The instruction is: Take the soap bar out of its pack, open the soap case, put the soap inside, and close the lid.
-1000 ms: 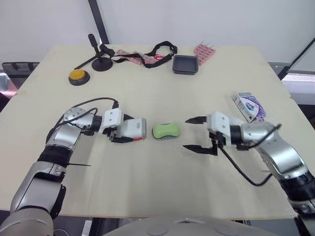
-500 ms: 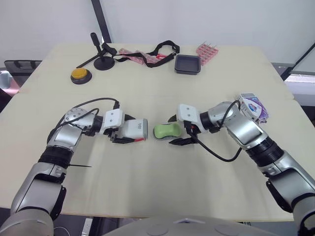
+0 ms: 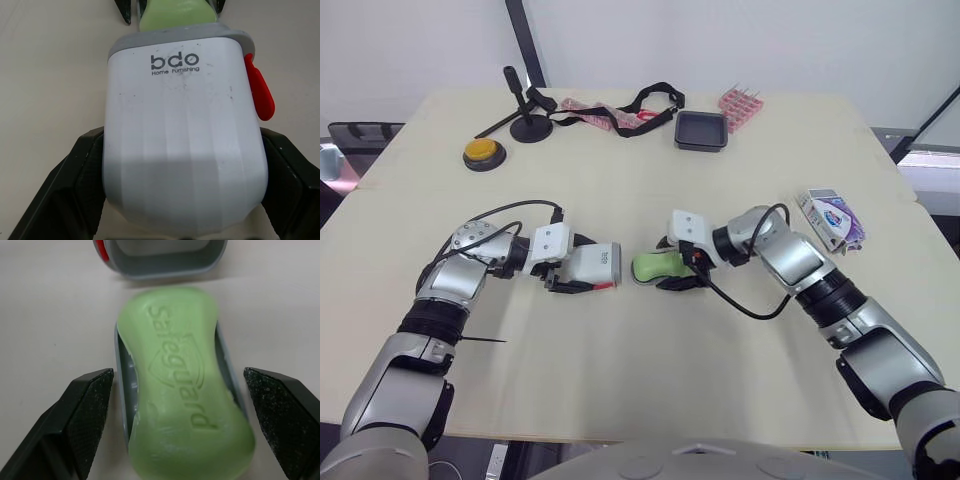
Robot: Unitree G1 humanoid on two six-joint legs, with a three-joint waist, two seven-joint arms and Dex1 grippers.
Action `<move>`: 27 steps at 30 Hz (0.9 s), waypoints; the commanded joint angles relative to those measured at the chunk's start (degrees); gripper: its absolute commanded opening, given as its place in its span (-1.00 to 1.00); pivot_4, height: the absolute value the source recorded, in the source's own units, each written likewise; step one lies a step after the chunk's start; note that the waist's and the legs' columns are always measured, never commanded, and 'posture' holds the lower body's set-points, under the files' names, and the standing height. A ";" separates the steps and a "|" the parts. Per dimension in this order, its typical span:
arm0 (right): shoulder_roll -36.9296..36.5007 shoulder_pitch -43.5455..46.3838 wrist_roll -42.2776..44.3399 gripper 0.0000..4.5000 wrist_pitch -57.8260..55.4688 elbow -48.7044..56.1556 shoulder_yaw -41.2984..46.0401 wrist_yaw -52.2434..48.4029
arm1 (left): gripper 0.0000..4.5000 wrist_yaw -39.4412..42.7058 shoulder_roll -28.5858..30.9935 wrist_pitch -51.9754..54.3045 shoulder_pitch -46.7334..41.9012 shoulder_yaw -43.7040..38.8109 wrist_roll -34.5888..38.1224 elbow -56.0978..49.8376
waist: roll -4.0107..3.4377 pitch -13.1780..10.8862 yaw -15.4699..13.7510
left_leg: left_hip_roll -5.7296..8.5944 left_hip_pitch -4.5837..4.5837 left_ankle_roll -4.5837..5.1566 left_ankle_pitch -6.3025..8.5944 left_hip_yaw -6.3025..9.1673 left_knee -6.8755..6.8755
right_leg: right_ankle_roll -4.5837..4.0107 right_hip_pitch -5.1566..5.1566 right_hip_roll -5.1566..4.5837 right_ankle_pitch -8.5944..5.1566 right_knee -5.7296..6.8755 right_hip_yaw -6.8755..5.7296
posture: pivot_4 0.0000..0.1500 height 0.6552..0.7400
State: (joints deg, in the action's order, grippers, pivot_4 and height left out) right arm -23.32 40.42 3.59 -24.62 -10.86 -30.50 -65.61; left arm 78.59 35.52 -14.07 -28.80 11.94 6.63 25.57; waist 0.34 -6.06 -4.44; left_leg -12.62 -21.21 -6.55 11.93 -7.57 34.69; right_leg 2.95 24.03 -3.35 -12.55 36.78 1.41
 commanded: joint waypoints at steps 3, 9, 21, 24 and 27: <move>0.30 0.75 -1.30 0.88 1.47 -1.06 0.20 -0.79 | 0.55 -0.50 0.74 0.06 0.27 -1.17 0.85 -2.09 | 0.00 0.00 0.09 | 0.00 0.00 0.00 0.00 0.00 0.00 | 0.00 0.00 0.00 0.00 -0.03 0.01 | 1.00 1.00; 0.66 0.65 -2.41 0.14 2.66 -2.31 0.27 -1.12 | 0.55 -0.86 0.90 -0.06 0.49 -1.07 0.66 -2.39 | 0.01 0.01 0.09 | 0.00 0.01 0.00 0.00 0.00 0.00 | 0.00 -0.01 0.00 0.00 -0.01 0.01 | 1.00 1.00; -5.88 -0.38 -3.04 0.14 0.26 7.92 1.45 -3.95 | 0.55 -1.15 -1.44 0.52 0.74 -0.62 1.82 -3.49 | 0.01 0.00 -0.31 | 0.01 0.00 0.00 0.00 0.01 0.01 | 0.00 0.00 -0.02 0.00 -0.01 -0.04 | 1.00 1.00; -8.86 -0.71 -2.53 0.14 -2.62 12.51 1.97 -5.24 | 0.55 -1.32 -3.36 1.52 0.27 -0.22 2.30 -4.24 | 0.01 -0.01 -0.27 | 0.01 -0.02 0.00 0.00 0.02 0.02 | 0.01 0.00 -0.02 0.00 -0.03 -0.04 | 1.00 1.00; -10.66 -0.91 -2.52 0.14 -4.81 15.43 1.72 -5.80 | 0.55 -1.06 -4.73 2.09 0.08 0.19 2.26 -4.90 | 0.02 -0.01 0.03 | -0.01 -0.17 0.00 0.00 0.02 -0.01 | 0.00 0.00 0.01 0.00 -0.08 -0.01 | 1.00 1.00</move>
State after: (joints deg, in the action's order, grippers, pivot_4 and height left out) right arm -33.30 39.43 0.41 -28.43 1.49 -30.06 -70.69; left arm 77.53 30.71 -12.21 -27.84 12.50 7.44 22.69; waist 0.36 -6.07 -4.42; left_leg -12.64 -21.38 -6.56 11.93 -7.54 34.67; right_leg 2.95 24.03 -3.33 -12.55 36.69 1.41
